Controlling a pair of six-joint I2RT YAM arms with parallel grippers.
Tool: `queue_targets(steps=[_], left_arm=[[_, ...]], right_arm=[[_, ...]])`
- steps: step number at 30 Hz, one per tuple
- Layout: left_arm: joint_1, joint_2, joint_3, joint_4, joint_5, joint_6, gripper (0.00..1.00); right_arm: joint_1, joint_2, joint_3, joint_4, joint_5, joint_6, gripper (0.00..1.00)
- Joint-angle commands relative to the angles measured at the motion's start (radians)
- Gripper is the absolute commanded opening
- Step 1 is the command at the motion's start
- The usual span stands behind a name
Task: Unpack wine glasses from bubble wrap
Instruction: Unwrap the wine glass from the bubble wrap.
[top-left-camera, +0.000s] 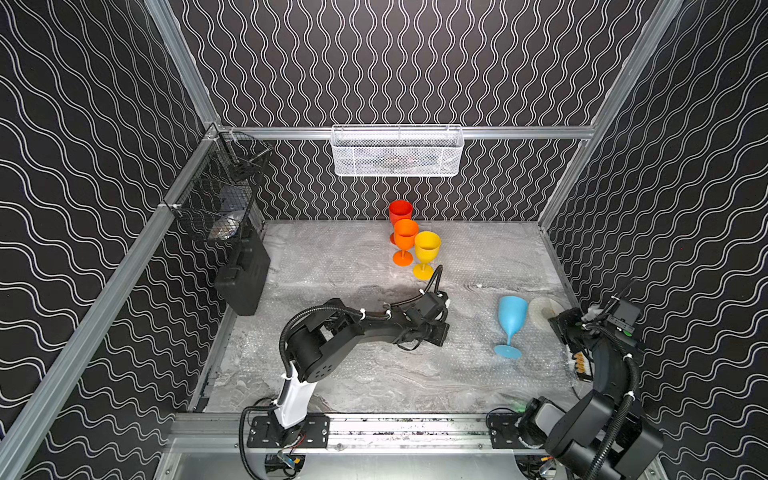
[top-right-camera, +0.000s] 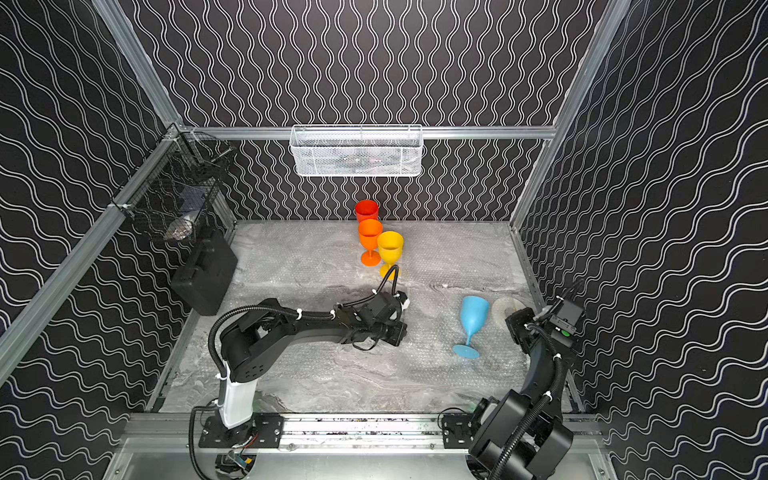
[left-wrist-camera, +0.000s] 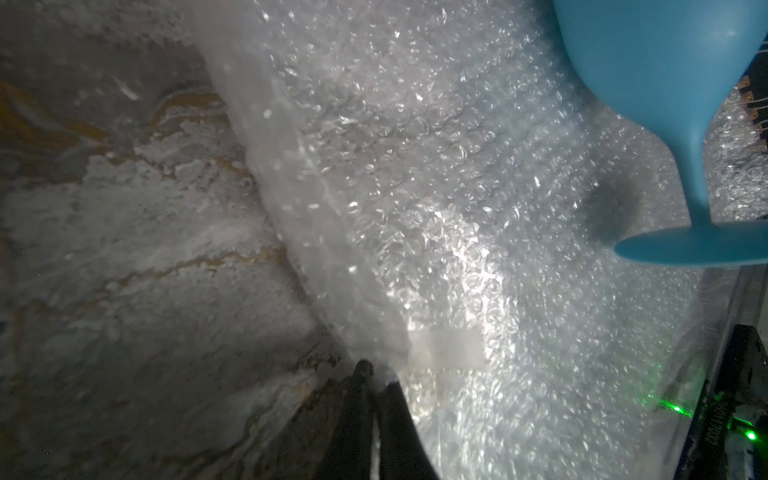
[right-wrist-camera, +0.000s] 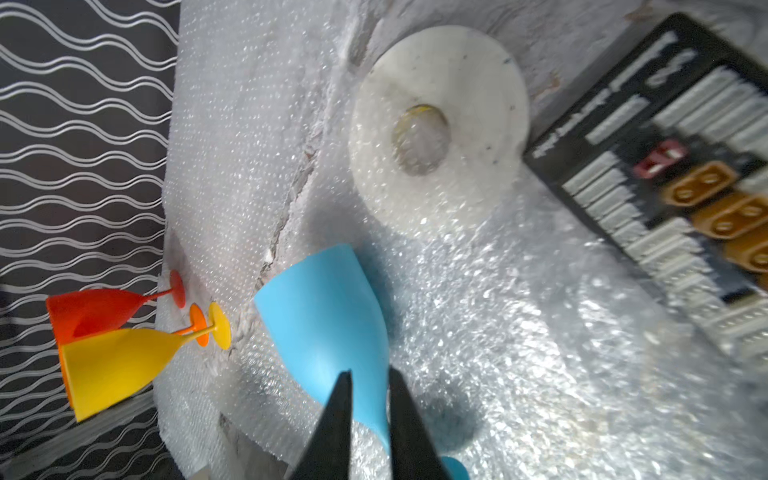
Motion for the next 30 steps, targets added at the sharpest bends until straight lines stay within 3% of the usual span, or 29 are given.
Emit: queue_targets(steps=[1,4,11,13,30], left_arm=[[-0.002,-0.002,0.005,-0.009,-0.005,-0.002,0.10],[-0.002,-0.034,0.005,-0.042,-0.047,0.025,0.18],[-0.002,-0.110,0.014,-0.085,-0.101,0.058,0.32],[-0.002,-0.130,0.008,-0.084,-0.104,0.058,0.33],[0.016,-0.258,-0.044,-0.112,-0.120,0.079,0.38]], right_arm=[[0.060,-0.011,0.019,-0.035,0.002,-0.012,0.43],[0.152,-0.011,0.024,-0.052,0.067,0.006,0.60],[0.239,-0.003,0.023,-0.064,0.142,0.022,0.75],[0.268,0.000,0.030,-0.078,0.171,0.024,0.84],[0.450,0.175,0.060,-0.033,0.359,0.029,0.88]])
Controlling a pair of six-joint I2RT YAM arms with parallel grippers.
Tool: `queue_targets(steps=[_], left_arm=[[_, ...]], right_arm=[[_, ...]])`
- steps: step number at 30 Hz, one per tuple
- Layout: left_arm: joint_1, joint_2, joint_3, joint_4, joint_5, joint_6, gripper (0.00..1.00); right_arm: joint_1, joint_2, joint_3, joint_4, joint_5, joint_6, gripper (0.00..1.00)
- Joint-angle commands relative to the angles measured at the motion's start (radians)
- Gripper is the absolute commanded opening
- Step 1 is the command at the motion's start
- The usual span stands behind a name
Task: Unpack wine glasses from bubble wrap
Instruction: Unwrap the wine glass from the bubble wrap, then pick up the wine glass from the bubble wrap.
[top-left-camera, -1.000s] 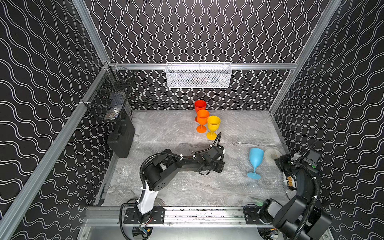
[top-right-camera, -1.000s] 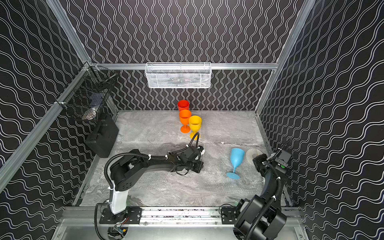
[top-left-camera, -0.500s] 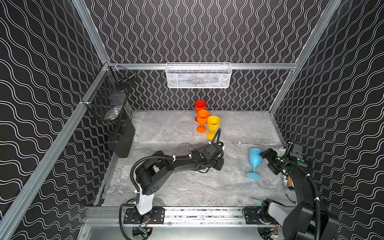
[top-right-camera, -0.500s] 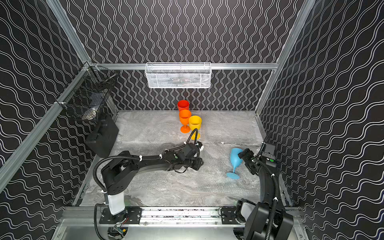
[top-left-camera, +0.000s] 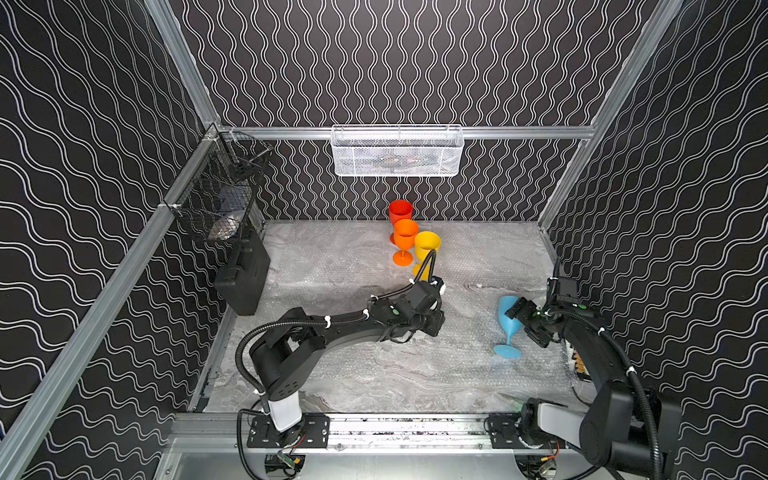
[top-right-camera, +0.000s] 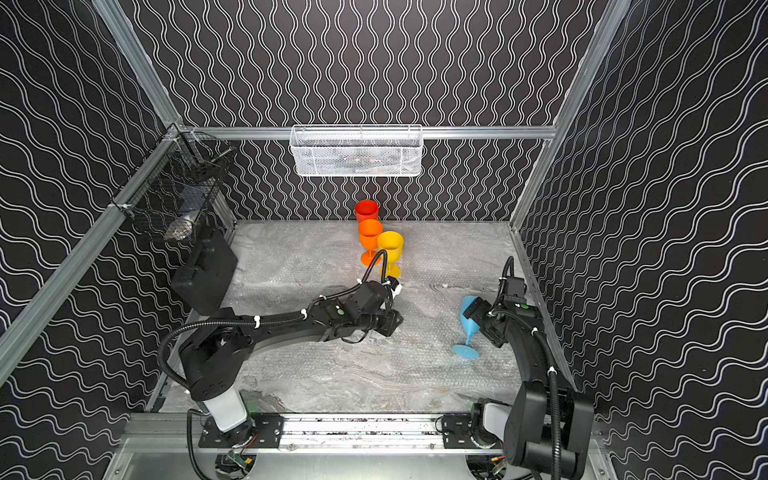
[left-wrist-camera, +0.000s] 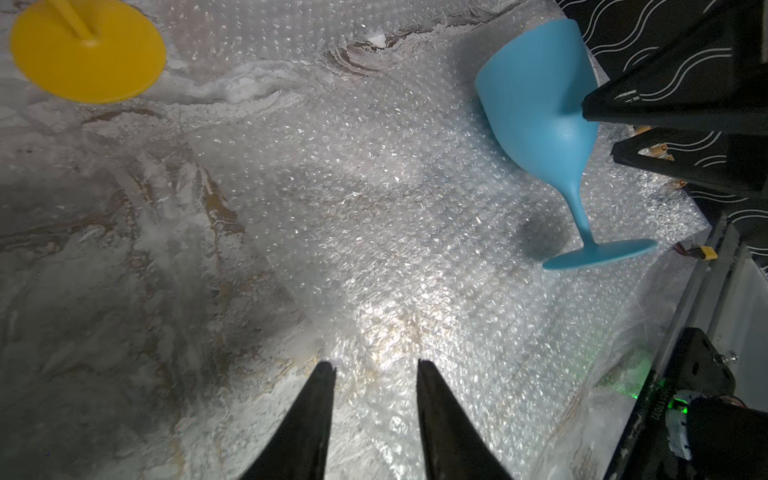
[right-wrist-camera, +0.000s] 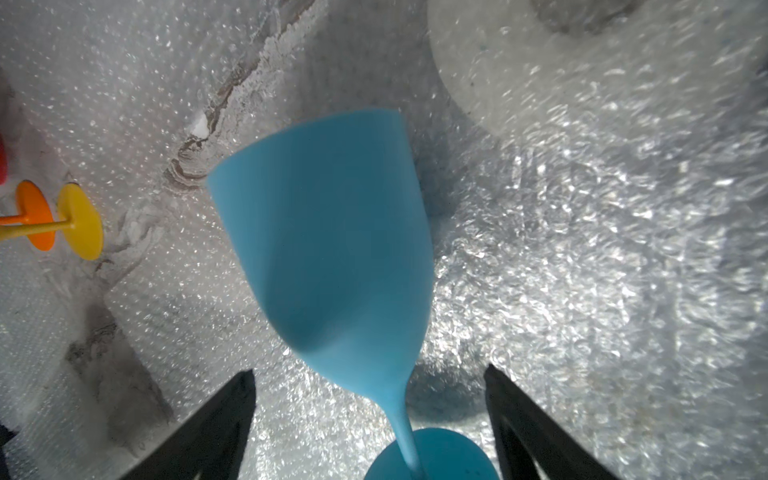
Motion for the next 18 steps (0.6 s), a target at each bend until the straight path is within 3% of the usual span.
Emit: queue_targets(steps=[1,18], left_arm=[[0.005,-0.016,-0.013,0.008,-0.002,0.011,0.38],[0.023,-0.019,0.000,0.007,-0.001,0.006,0.38]], right_arm=[[0.011,0.036,0.017,0.026,0.046,-0.001,0.88],[0.101,0.172,0.034,0.109,0.125,-0.007,0.87]])
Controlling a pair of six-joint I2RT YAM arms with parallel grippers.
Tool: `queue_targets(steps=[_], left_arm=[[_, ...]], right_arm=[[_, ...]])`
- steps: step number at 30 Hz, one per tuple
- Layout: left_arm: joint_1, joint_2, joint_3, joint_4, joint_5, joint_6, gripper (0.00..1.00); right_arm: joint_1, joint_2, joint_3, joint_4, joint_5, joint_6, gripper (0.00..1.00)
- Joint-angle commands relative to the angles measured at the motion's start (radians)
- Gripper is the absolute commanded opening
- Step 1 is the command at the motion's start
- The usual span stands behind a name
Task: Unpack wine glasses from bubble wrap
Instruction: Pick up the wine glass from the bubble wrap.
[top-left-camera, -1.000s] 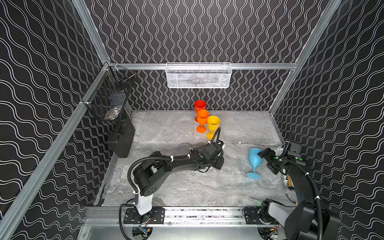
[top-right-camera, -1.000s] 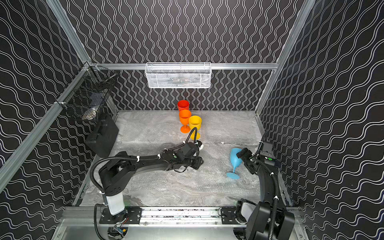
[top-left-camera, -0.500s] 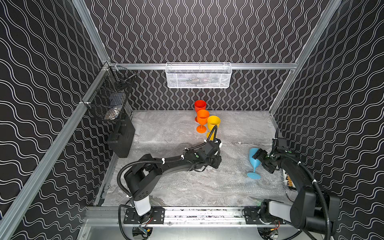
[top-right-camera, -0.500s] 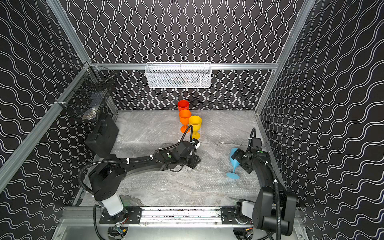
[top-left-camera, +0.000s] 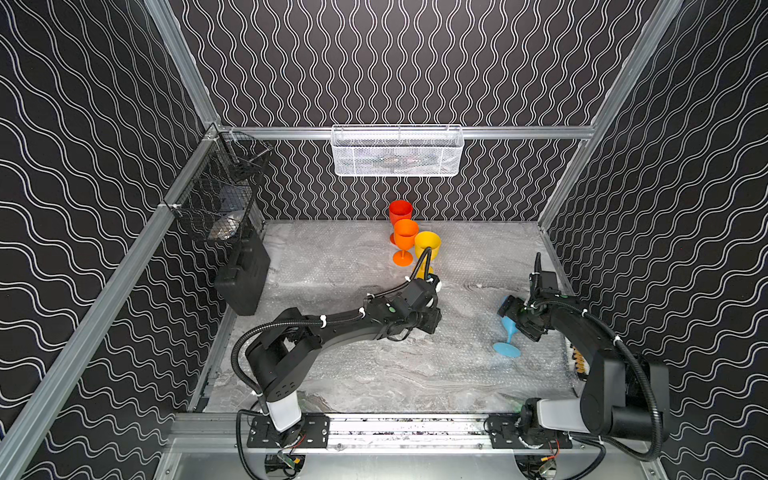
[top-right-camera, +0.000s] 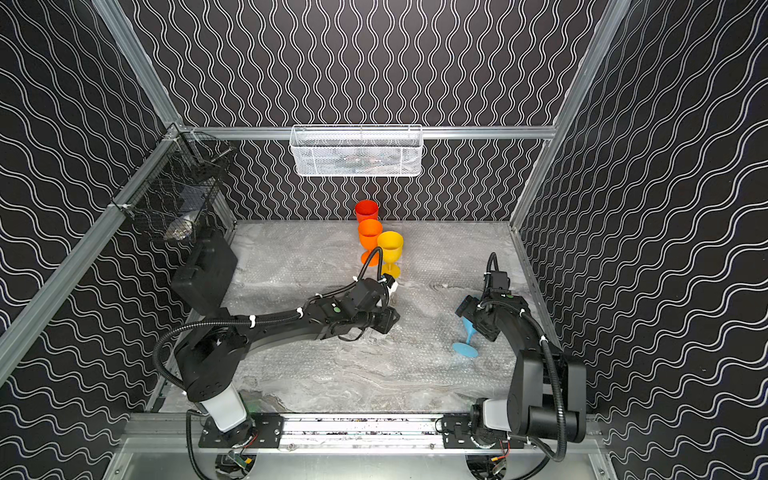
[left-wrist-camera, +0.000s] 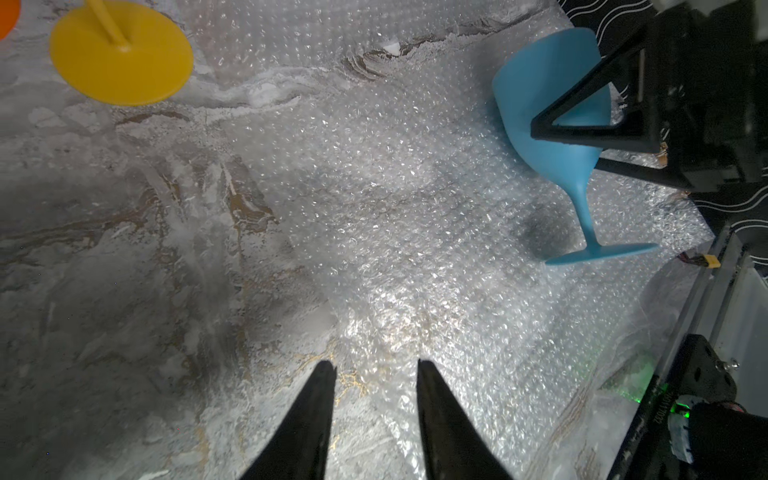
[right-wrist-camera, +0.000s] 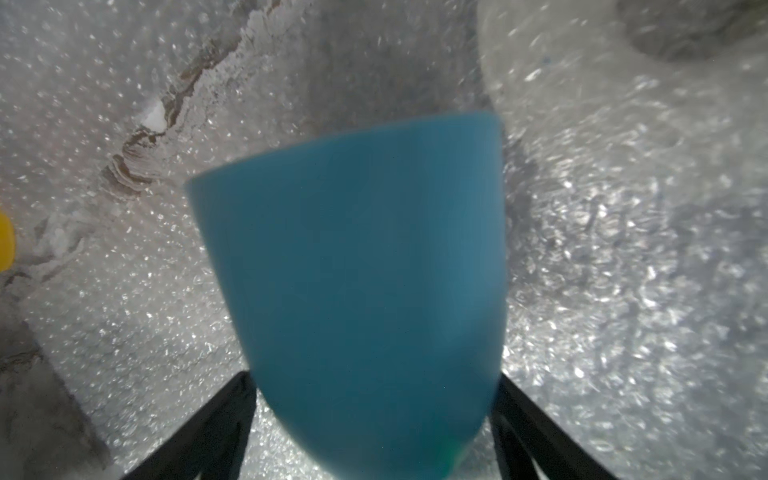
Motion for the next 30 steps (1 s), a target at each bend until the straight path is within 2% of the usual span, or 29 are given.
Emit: queue_targets(steps=[1,13,30], left_arm=[[0.002,-0.005,0.002,0.012,-0.008,0.006,0.38],[0.009,0.009,0.019,0.005,-0.002,0.005,0.38],[0.013,-0.006,0.022,0.009,0.012,-0.004,0.38]], right_arm=[[0.006,0.024,0.013,0.025,0.032,-0.005,0.87],[0.034,0.068,0.002,0.047,0.041,-0.013,0.76],[0.064,-0.003,0.023,-0.018,0.054,-0.032,0.61]])
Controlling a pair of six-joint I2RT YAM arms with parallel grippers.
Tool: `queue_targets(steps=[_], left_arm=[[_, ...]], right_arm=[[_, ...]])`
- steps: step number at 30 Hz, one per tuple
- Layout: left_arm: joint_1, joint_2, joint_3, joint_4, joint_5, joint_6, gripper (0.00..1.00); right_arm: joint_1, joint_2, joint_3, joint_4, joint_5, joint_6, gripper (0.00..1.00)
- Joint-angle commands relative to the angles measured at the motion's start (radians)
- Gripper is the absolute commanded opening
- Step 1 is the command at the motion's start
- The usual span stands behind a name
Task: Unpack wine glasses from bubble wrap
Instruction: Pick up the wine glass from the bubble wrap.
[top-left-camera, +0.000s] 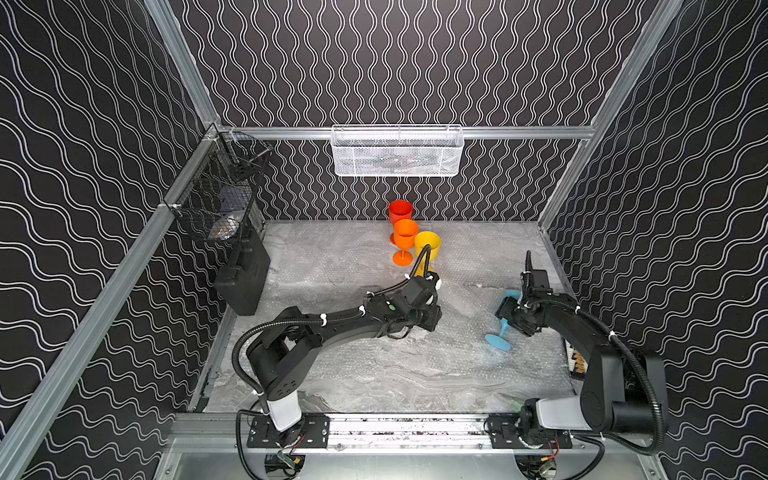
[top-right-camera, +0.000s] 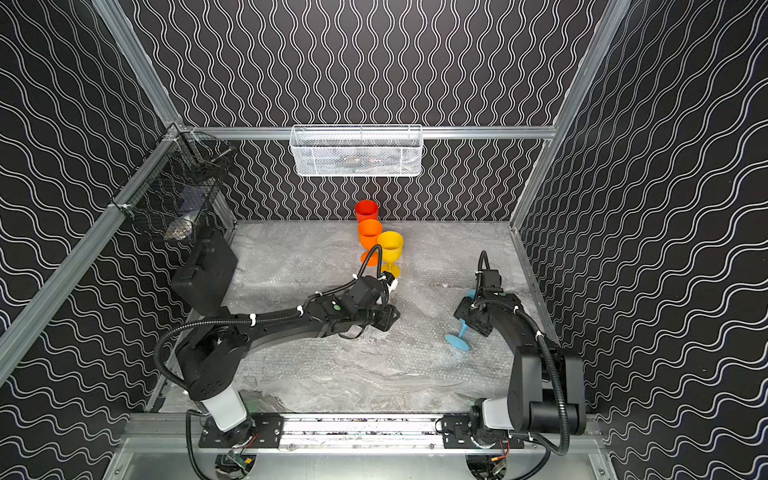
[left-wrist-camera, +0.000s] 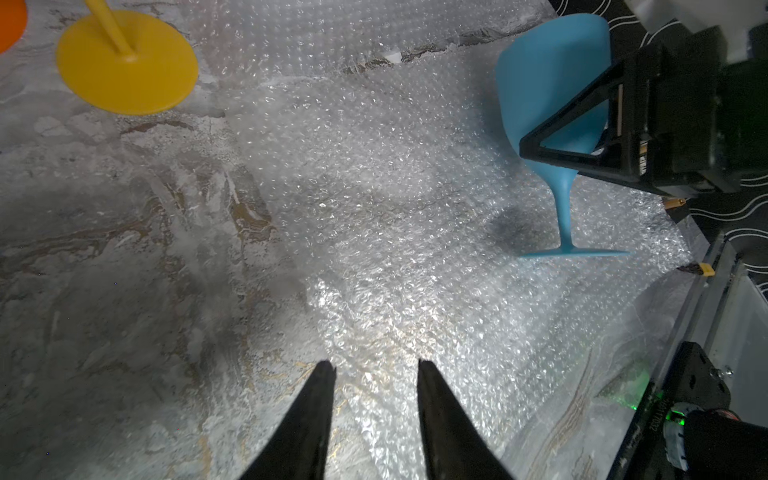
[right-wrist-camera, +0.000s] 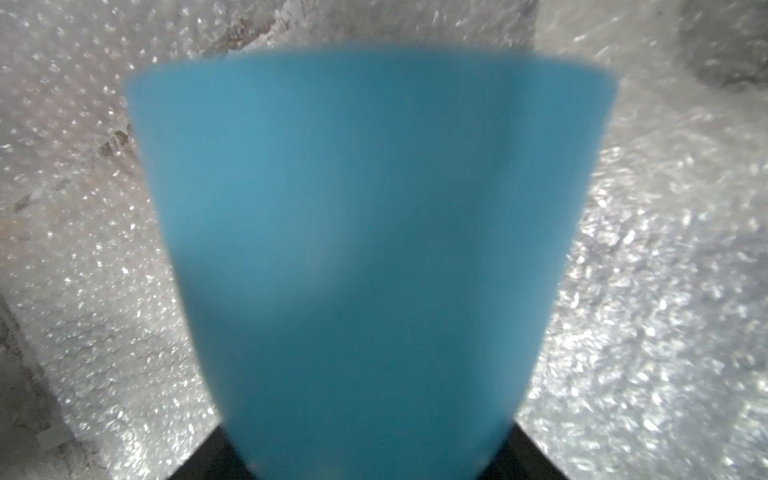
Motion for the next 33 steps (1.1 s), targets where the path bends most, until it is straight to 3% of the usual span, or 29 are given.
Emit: queue_targets(steps=[1,9,17,27,33], left_arm=[[0.002,-0.015,0.009,0.010,0.005,-0.003,0.38],[0.002,-0.023,0.006,0.026,0.019,-0.011,0.39],[0.002,-0.029,-0.003,0.033,0.023,-0.013,0.39],[0.003,-0.035,-0.009,0.031,0.014,-0.014,0.39],[0.003,-0.031,-0.003,0.033,0.024,-0.016,0.39]], right_arm=[[0.007,-0.012,0.016,-0.032,0.016,-0.008,0.61],[0.033,-0.028,0.020,-0.037,0.032,-0.010,0.57],[0.079,0.057,0.012,-0.013,0.017,0.006,0.57],[0.081,0.098,0.019,-0.011,0.024,0.005,0.24],[0.083,0.067,0.033,-0.043,0.029,0.000,0.13]])
